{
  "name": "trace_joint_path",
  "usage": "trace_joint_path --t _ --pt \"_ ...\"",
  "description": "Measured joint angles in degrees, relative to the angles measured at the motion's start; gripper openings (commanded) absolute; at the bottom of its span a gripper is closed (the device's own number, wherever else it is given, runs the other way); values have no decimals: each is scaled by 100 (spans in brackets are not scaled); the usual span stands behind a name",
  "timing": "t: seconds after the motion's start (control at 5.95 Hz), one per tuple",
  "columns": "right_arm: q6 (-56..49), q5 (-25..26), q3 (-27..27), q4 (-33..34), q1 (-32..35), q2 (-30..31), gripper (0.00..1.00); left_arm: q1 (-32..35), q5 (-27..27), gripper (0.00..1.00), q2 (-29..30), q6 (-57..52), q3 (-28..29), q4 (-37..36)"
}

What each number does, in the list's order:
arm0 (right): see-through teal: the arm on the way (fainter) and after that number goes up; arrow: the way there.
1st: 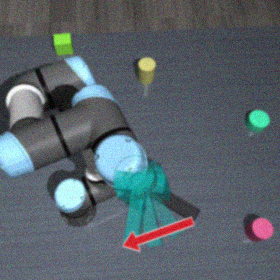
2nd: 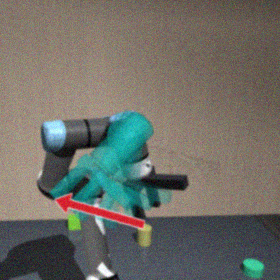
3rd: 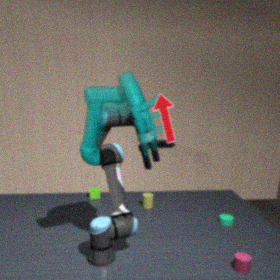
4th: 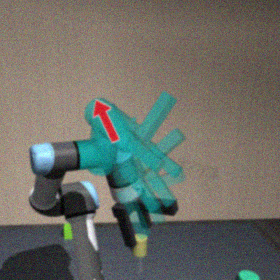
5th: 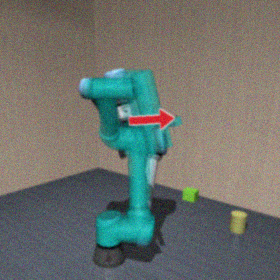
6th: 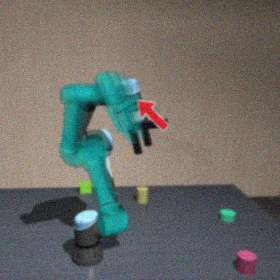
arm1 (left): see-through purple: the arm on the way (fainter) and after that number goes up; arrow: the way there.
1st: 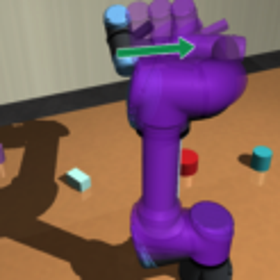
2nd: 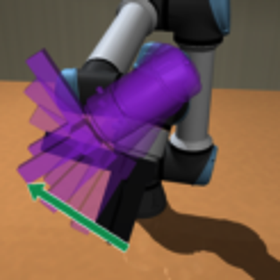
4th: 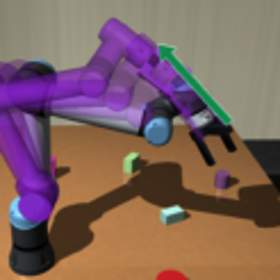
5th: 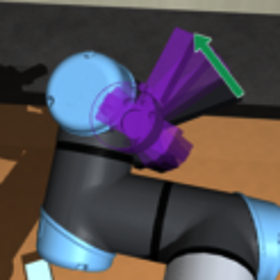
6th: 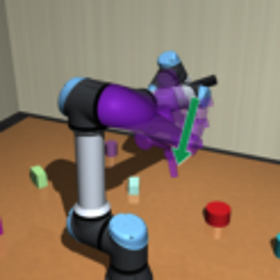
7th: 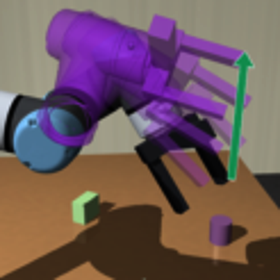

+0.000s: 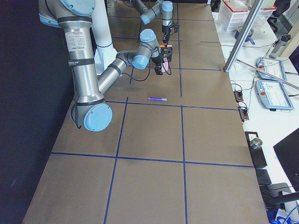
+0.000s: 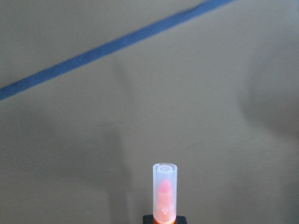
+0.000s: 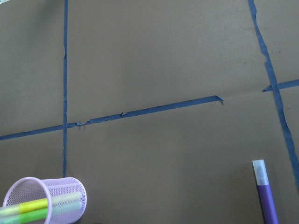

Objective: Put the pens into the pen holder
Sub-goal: 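Carry the orange highlighter with the left gripper and drop it into the pink cup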

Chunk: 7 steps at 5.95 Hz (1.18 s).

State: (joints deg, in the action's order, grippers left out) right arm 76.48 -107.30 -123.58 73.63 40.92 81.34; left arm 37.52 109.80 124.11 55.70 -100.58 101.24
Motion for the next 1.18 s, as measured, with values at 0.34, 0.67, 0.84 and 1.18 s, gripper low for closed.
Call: trace_joint_path --t 0.34,0.67,0.84,1.18 --pt "-162 -482 -15 1 340 279 100 -381 -1813 0 68 1169 -497 624" --pt "-574 -763 156 12 534 391 100 -1352 -3984 1 154 1419 -556 922" --pt "-740 -785 241 17 563 421 100 -1666 -4644 1 187 1484 -491 988" --pt "-828 -791 321 20 573 434 100 -2083 -5555 2 275 1814 -169 1031"
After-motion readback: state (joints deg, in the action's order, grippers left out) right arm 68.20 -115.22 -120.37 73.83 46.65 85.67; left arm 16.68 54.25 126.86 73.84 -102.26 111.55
